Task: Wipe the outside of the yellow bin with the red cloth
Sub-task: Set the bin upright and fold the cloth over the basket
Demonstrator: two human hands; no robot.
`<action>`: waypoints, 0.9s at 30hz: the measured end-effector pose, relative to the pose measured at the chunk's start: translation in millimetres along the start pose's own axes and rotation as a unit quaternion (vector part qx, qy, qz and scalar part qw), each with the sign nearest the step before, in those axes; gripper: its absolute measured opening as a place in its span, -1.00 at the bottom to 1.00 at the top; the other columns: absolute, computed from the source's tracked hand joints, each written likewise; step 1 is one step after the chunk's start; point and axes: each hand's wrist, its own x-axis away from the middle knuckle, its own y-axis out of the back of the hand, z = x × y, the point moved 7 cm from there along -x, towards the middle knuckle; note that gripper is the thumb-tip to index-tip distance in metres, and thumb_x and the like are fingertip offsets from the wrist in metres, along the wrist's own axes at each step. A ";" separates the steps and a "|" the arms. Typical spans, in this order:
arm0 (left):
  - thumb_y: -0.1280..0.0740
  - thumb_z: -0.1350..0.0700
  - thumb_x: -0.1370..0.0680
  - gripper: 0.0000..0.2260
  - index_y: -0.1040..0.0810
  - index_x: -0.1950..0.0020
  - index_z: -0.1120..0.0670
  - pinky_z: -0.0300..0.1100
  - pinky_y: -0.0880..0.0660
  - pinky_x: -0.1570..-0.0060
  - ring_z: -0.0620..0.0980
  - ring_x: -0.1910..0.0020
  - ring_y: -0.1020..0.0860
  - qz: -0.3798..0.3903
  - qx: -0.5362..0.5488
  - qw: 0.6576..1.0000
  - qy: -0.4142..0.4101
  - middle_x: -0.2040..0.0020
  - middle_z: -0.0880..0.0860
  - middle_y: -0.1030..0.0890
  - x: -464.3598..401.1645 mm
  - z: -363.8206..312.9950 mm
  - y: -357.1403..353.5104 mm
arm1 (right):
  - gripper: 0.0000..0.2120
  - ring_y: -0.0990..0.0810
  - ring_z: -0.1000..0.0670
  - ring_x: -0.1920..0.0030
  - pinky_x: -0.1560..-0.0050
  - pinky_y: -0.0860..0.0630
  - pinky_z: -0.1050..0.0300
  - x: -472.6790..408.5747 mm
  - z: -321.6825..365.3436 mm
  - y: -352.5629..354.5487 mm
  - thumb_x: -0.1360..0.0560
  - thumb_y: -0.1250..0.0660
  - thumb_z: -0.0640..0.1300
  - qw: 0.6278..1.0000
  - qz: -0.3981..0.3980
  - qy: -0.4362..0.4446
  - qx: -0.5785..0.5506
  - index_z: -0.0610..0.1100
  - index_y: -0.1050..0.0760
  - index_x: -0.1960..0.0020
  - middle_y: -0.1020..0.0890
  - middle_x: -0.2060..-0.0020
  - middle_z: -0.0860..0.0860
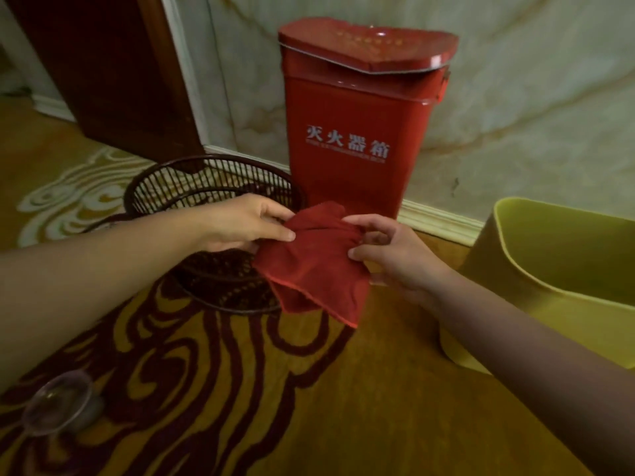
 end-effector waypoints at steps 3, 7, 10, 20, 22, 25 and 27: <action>-0.35 0.21 -0.46 -0.82 -0.61 0.01 -0.03 -0.17 -0.53 0.03 -0.15 0.09 -0.63 -0.021 0.010 1.000 -0.006 0.10 -0.08 -0.69 -5.8 5.0 34.1 | -0.59 -0.48 0.04 0.36 0.33 -0.49 0.14 -30.3 9.9 -20.4 -0.39 -0.29 -0.47 1.000 -0.001 0.003 0.010 -0.01 -0.54 -0.05 -0.41 0.32 -0.03; -0.34 0.22 -0.46 -0.73 -0.56 -0.14 0.05 -0.13 -0.51 -0.05 -0.06 0.03 -0.60 -0.068 0.035 0.997 -0.004 0.04 -0.01 -0.65 -22.7 23.4 63.7 | -0.61 -0.49 -0.03 0.32 0.27 -0.50 0.08 -64.8 7.6 -38.3 -0.39 -0.30 -0.46 0.999 -0.025 0.000 0.031 0.01 -0.54 0.02 -0.45 0.32 -0.04; -0.33 0.23 -0.47 -0.72 -0.56 -0.17 0.06 -0.14 -0.51 -0.03 -0.03 -0.01 -0.59 -0.085 0.046 0.995 0.004 -0.02 0.02 -0.64 -40.0 39.3 75.4 | -0.61 -0.50 -0.06 0.31 0.26 -0.46 0.06 -89.6 1.5 -44.2 -0.38 -0.32 -0.45 0.997 -0.042 -0.011 0.062 0.05 -0.54 0.08 -0.49 0.29 -0.08; -0.41 0.18 -0.41 -0.86 -0.62 0.15 -0.08 -0.20 -0.53 0.19 -0.10 0.11 -0.60 -0.155 0.090 0.984 0.019 0.12 -0.05 -0.65 -94.8 58.6 105.7 | -0.59 -0.52 0.00 0.37 0.28 -0.52 0.08 -160.9 -10.3 -38.0 -0.35 -0.32 -0.37 0.979 -0.114 -0.063 0.160 -0.03 -0.54 -0.12 -0.55 0.30 0.00; -0.40 0.16 -0.41 -0.85 -0.62 0.12 -0.09 -0.18 -0.52 0.10 -0.10 0.05 -0.58 -0.138 0.083 0.986 0.033 0.07 -0.04 -0.65 -105.0 69.3 99.3 | -0.57 -0.55 -0.02 0.31 0.24 -0.55 0.02 -160.7 -24.2 -34.1 -0.35 -0.33 -0.35 0.971 -0.102 -0.078 0.203 -0.03 -0.51 -0.17 -0.54 0.29 -0.01; -0.36 0.14 -0.44 -0.83 -0.61 0.07 -0.14 -0.12 -0.53 0.03 -0.09 -0.02 -0.57 -0.084 0.055 0.994 0.054 -0.01 -0.05 -0.64 -113.0 82.6 87.1 | -0.50 -0.59 -0.05 0.19 0.10 -0.61 -0.11 -155.9 -39.8 -31.9 -0.38 -0.35 -0.32 0.968 -0.074 -0.084 0.224 -0.01 -0.44 -0.28 -0.52 0.18 0.00; -0.35 0.12 -0.45 -0.82 -0.61 0.07 -0.16 -0.17 -0.55 0.14 -0.10 -0.02 -0.57 -0.071 0.046 0.994 0.064 -0.02 -0.07 -0.63 -115.0 89.7 84.2 | -0.47 -0.58 -0.03 0.21 0.07 -0.62 -0.16 -155.5 -43.3 -32.0 -0.40 -0.34 -0.32 0.974 -0.053 -0.072 0.209 -0.01 -0.39 -0.32 -0.49 0.23 0.01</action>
